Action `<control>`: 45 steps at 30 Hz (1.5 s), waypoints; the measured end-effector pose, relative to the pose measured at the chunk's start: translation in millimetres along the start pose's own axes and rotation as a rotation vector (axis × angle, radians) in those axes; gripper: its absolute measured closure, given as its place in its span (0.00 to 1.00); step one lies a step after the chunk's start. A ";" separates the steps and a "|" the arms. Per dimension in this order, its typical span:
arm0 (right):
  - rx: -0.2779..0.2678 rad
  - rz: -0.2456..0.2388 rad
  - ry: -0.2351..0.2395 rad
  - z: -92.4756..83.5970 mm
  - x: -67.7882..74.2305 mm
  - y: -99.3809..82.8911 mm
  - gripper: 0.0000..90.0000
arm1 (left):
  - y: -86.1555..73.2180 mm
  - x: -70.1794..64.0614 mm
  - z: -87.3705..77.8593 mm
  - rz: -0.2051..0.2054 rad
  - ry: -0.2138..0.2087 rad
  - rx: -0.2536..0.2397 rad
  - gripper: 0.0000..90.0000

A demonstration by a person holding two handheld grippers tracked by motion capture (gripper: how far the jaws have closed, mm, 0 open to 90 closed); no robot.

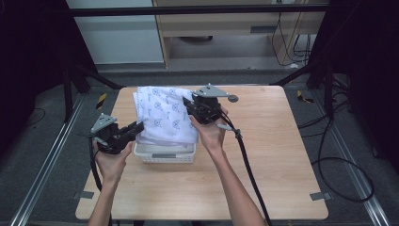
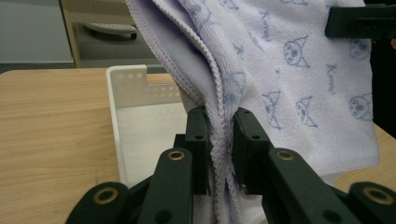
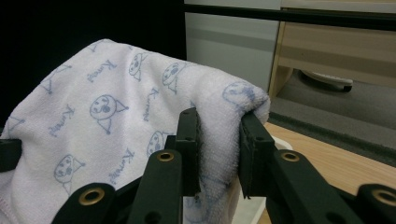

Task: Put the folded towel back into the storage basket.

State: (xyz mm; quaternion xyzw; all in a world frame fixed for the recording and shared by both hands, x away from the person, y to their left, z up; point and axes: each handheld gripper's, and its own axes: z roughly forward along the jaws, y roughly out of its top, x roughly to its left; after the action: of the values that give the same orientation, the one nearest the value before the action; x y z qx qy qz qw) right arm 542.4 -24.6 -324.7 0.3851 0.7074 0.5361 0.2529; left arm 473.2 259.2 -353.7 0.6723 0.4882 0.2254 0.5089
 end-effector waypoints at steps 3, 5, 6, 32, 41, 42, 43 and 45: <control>-0.002 0.000 -0.006 5.1 1.1 -1.7 0.81 | -0.9 4.2 3.8 -0.003 0.009 0.010 0.85; 0.002 -0.004 -0.007 9.1 1.6 -3.5 0.81 | -1.4 6.5 5.9 -0.006 0.014 0.016 0.85; 0.005 -0.002 -0.007 10.7 1.8 -4.2 0.81 | -1.8 7.9 7.4 -0.006 0.018 0.019 0.85; 0.085 -0.007 -0.041 47.6 -0.3 -25.2 0.81 | -17.2 22.4 36.9 -0.005 0.065 0.105 0.85; 0.111 -0.010 -0.051 54.1 0.3 -34.0 0.81 | -23.4 25.1 44.9 -0.001 0.070 0.133 0.85; 0.111 -0.007 -0.051 54.6 0.2 -34.8 0.81 | -24.1 25.4 46.0 -0.002 0.070 0.138 0.85; 0.113 -0.004 -0.052 54.8 0.1 -35.7 0.81 | -24.8 25.9 46.8 -0.001 0.070 0.142 0.85; 0.117 -0.005 -0.052 55.7 -0.9 -37.6 0.81 | -26.4 27.0 48.6 -0.001 0.071 0.150 0.85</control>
State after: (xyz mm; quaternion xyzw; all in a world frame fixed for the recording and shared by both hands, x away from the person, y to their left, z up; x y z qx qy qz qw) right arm 575.6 1.2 -377.2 0.4112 0.7318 0.4828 0.2495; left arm 512.2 260.6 -401.2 0.6999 0.5215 0.2118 0.4397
